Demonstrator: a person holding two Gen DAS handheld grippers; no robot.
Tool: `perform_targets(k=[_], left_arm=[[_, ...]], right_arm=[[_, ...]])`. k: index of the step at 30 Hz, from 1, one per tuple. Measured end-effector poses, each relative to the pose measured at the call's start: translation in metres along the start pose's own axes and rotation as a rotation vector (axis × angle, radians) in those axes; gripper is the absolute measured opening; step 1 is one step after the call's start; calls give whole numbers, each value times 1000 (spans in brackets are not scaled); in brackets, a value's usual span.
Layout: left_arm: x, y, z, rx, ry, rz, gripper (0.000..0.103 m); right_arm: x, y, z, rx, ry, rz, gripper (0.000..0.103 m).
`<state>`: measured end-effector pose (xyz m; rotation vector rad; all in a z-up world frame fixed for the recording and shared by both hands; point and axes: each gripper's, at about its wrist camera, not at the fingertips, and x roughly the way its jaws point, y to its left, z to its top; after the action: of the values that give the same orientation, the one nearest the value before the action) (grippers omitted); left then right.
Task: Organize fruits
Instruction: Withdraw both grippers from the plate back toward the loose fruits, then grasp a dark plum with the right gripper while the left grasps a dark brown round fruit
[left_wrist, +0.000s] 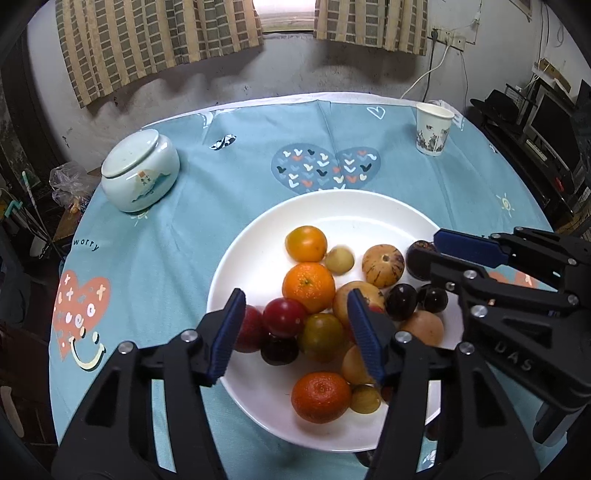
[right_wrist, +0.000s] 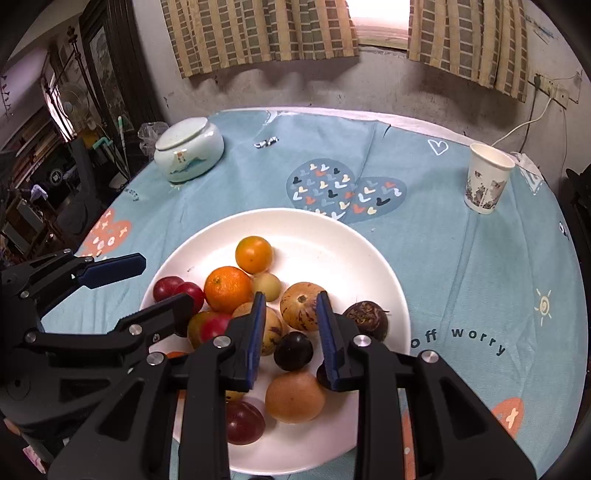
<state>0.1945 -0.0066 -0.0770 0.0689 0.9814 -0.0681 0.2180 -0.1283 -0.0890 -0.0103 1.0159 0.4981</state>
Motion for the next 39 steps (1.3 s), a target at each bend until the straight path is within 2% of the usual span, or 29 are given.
perform_targets(k=[7, 12, 16, 17, 20, 27, 34, 39], left_arm=[[-23, 3, -3, -2, -29, -2, 59], [-50, 13, -26, -18, -64, -6, 62], [-59, 23, -63, -34, -27, -27, 63], [-58, 25, -76, -38, -2, -33, 63], [-57, 26, -102, -41, 54, -48, 63], [-57, 19, -133, -39, 114, -72, 65], [-55, -7, -138, 2, 128, -109, 66], [-52, -8, -139, -8, 148, -94, 66]], right_arm=[[-32, -3, -12, 8, -30, 10, 29], [-62, -2, -50, -4, -39, 25, 28], [-68, 6, -105, -39, 21, 13, 28], [-63, 8, -122, -35, 63, 27, 28], [-47, 12, -148, -41, 137, 18, 28], [-25, 28, -153, -78, 169, 32, 28], [-18, 39, -150, -122, 184, 90, 29], [-15, 39, -142, -124, 169, 97, 29]])
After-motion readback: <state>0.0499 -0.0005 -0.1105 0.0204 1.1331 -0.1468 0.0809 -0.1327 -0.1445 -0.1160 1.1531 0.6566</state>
